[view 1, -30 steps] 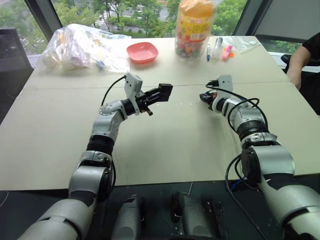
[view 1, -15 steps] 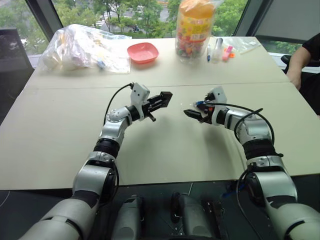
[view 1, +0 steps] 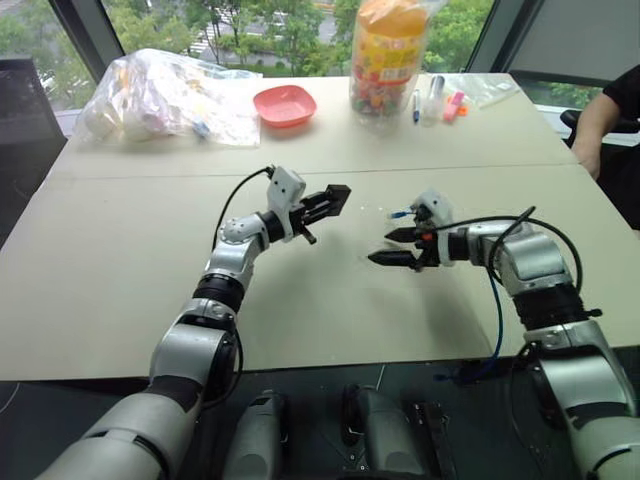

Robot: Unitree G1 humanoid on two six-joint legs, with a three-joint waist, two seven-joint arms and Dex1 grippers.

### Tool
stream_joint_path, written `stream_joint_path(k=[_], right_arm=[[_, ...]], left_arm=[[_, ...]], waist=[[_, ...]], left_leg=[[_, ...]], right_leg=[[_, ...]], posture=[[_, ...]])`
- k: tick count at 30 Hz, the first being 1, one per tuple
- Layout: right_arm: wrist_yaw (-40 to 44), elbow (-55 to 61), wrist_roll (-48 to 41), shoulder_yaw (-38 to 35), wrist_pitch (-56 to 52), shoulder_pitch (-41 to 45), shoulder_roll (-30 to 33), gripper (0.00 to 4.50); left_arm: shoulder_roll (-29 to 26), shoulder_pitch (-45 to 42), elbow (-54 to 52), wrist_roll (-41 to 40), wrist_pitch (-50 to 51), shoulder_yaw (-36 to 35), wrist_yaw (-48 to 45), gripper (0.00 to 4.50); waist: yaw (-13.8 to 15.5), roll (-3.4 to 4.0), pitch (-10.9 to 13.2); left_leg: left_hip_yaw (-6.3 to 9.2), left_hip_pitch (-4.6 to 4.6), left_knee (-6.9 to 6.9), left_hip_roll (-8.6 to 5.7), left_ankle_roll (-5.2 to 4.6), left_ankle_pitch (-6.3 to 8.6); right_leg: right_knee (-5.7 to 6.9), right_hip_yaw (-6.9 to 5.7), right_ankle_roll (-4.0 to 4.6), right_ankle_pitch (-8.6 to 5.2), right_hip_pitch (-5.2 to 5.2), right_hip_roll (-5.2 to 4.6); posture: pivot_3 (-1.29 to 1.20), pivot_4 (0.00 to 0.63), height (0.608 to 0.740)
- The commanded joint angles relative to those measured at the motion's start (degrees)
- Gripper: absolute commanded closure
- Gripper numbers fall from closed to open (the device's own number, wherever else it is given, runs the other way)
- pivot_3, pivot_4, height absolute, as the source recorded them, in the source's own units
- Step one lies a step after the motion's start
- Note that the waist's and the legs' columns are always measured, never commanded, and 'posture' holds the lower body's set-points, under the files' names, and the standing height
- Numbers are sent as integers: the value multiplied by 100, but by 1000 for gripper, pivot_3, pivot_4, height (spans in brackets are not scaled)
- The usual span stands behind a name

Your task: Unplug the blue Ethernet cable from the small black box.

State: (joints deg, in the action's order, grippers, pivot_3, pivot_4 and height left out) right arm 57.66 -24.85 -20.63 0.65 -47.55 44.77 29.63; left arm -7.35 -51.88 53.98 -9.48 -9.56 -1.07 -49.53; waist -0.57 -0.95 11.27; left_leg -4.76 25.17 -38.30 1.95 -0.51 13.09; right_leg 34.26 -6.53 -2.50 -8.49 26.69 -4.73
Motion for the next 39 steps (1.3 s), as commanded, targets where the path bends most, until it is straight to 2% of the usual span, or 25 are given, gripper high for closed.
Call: stream_joint_path(k=[1, 6, 11, 18, 20, 22, 24, 30, 34, 36, 37, 39], right_arm=[[-882, -854, -764, -1368, -492, 606, -301, 86], [-2009, -1801, -1379, -2629, -837, 1061, -553, 86], [-2497, -1981, -1455, -2905, -815, 1076, -612, 86], [-3799, -2538, -2478, -4383, -728, 1633, -771, 86], [-3536, -1905, -2094, -3779, -414, 1414, -866, 86], [-3136, -1118, -891, -2383, 825, 867, -858, 86], [-2747, -639, -520, -1784, 1385, 608, -814, 86], [-2032, -229, -7, -1101, 2527, 499, -582, 86], [-2099, -363, -33, -1206, 2736, 543, -597, 86], [-2161, -439, 5, -1216, 2810, 538, -588, 0], [-2184, -469, 25, -1210, 2847, 536, -583, 0], [-2262, -547, 20, -1263, 2905, 545, -593, 0]], left_arm=[[-35, -118, -176, -144, 5, -168, 46, 4001], [-106, -42, -255, -132, 19, -155, 36, 4001], [-160, -9, -205, -56, -80, -122, 143, 4001], [-126, -124, -100, -111, -74, -171, 273, 4001], [-137, -116, -89, -95, -93, -158, 262, 4001], [-145, -91, -92, -63, -122, -134, 260, 4001], [-148, -81, -102, -63, -123, -134, 267, 4001], [-213, -20, -201, -97, -106, -150, 225, 4001], [-219, 59, -264, -96, -132, -143, 223, 4001], [-221, 92, -274, -69, -171, -121, 235, 2980], [-226, 103, -274, -55, -170, -101, 211, 2675], [-217, 138, -274, -31, -181, -49, 133, 1786]], waist=[[2, 0, 0], [13, 1, 0], [0, 1, 0], [-15, 2, 0], [-15, 2, 0], [-15, 3, -1], [-10, 3, -1], [-17, 5, 1], [-15, 5, 1], [-13, 5, 1], [-12, 5, 1], [-10, 5, 1]], left_leg=[[0, -1, 0, 1, 2, -1], [1, 1, 3, 0, 3, -2], [-7, 10, 6, -1, 1, -1], [-4, 8, 4, 0, 1, -2], [-3, 8, 5, 1, 1, -2], [-2, 9, 7, 1, 0, -2], [2, 10, 8, -1, -1, -1], [-2, 10, 4, -4, -1, -2], [-1, 6, 4, -2, -1, -2], [-2, 6, 4, -2, -1, -2], [-2, 6, 4, -2, -1, -2], [-4, 6, 4, -2, -1, -2]], right_leg=[[2, 0, 3, 2, 0, 0], [-2, 0, 12, 7, -1, -1], [-2, 1, 10, 6, 6, -2], [0, 2, 9, 7, 6, 0], [0, 2, 9, 6, 6, 2], [0, 3, -1, 0, 6, 3], [-1, 3, -11, -7, 4, 3], [0, 6, -14, -1, 7, 0], [0, 5, -14, -2, 3, 2], [0, 5, -10, 0, 4, 2], [0, 5, -7, 2, 4, 2], [0, 5, -4, 4, 4, 2]], posture=[[0, 150, 740], [0, 150, 740], [0, 150, 740], [0, 150, 740], [0, 150, 740], [0, 150, 740], [0, 150, 740], [0, 150, 740], [0, 150, 740], [0, 150, 740], [0, 150, 740], [0, 150, 740]])
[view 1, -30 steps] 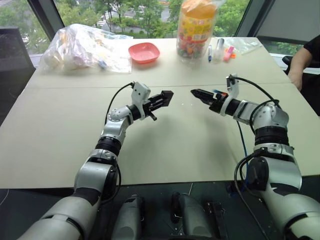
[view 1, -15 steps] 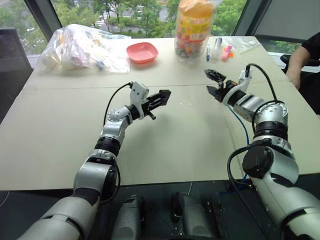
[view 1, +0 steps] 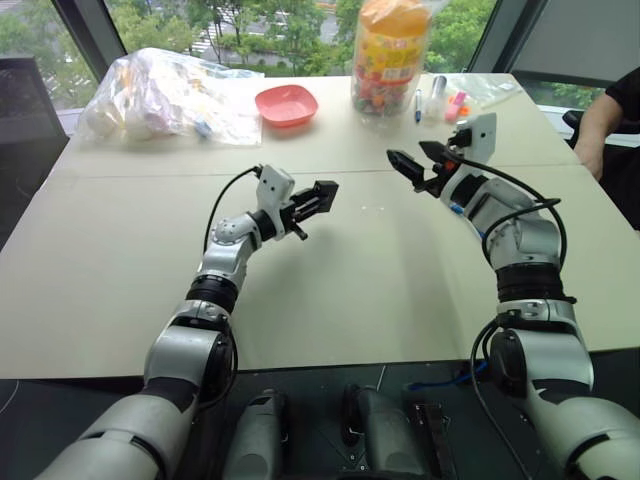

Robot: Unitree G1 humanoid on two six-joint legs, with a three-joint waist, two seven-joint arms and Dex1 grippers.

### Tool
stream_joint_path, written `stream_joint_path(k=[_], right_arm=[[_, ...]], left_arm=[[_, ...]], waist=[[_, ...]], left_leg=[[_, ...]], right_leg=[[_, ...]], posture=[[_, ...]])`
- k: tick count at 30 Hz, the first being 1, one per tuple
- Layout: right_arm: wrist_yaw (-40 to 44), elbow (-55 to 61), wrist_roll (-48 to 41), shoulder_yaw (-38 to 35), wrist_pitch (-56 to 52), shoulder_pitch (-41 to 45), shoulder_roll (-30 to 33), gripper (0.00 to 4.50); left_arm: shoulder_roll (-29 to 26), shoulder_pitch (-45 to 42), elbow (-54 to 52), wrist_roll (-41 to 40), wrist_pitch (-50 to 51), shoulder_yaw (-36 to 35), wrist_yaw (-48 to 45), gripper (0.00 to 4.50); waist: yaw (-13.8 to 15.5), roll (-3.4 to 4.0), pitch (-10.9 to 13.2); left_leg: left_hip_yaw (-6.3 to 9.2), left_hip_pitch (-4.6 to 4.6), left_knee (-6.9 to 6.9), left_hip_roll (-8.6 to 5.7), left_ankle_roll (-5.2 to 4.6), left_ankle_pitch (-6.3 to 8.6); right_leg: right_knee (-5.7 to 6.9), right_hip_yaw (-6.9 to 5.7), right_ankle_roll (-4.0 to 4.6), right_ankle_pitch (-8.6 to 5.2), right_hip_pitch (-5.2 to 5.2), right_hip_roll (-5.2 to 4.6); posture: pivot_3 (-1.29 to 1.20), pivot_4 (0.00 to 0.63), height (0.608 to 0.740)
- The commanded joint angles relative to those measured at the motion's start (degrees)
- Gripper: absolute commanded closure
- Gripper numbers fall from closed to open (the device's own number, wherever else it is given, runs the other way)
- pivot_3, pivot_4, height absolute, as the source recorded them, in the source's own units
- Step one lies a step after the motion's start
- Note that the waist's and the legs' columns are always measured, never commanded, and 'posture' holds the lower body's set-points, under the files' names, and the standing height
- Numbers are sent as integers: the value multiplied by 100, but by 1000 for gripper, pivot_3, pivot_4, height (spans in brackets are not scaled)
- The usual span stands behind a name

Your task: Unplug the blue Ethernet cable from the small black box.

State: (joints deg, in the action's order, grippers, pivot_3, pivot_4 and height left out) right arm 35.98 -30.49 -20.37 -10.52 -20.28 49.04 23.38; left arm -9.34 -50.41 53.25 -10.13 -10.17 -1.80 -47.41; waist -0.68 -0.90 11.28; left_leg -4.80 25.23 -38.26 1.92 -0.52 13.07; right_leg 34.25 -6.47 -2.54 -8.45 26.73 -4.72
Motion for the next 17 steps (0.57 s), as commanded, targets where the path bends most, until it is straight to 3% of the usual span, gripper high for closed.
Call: stream_joint_path(k=[1, 4, 5, 8, 17], right_arm=[[-116, -3, -6, -161, 193, 116, 40, 0], [-118, 29, 14, -147, 240, 64, 107, 0], [-115, 87, 12, -147, 233, 23, 136, 0], [-78, 494, 35, -89, 131, -242, 264, 0], [295, 3449, -449, 136, -1268, -2355, 757, 0]], left_arm=[[-13, 4, -199, 69, -148, 53, -68, 1414], [-64, 31, -170, 260, -249, 165, 59, 171], [-95, 42, -213, 231, -191, 132, 53, 29], [-253, 210, -730, 28, 153, -3, -79, 29], [-1425, 2020, -4537, -1144, 2944, -239, -403, 29]], waist=[[3, 0, 0], [1, 0, 0], [1, 0, 0], [0, 0, 0], [-2, 2, -1]], left_leg=[[-2, 0, 0, 0, 0, 0], [-5, 0, 0, 0, 0, 0], [-5, 0, 0, 0, 0, 0], [-4, 0, 0, 1, 0, 0], [3, -5, 6, 17, 1, 1]], right_leg=[[0, 0, 0, 0, 0, 0], [0, 0, -1, 0, 0, 0], [0, 0, 0, 0, 0, 0], [0, 0, 0, 0, 0, 0], [1, 4, -3, -4, 0, 0]], posture=[[0, 150, 740], [0, 150, 740], [0, 150, 740], [0, 150, 740], [0, 150, 740]])
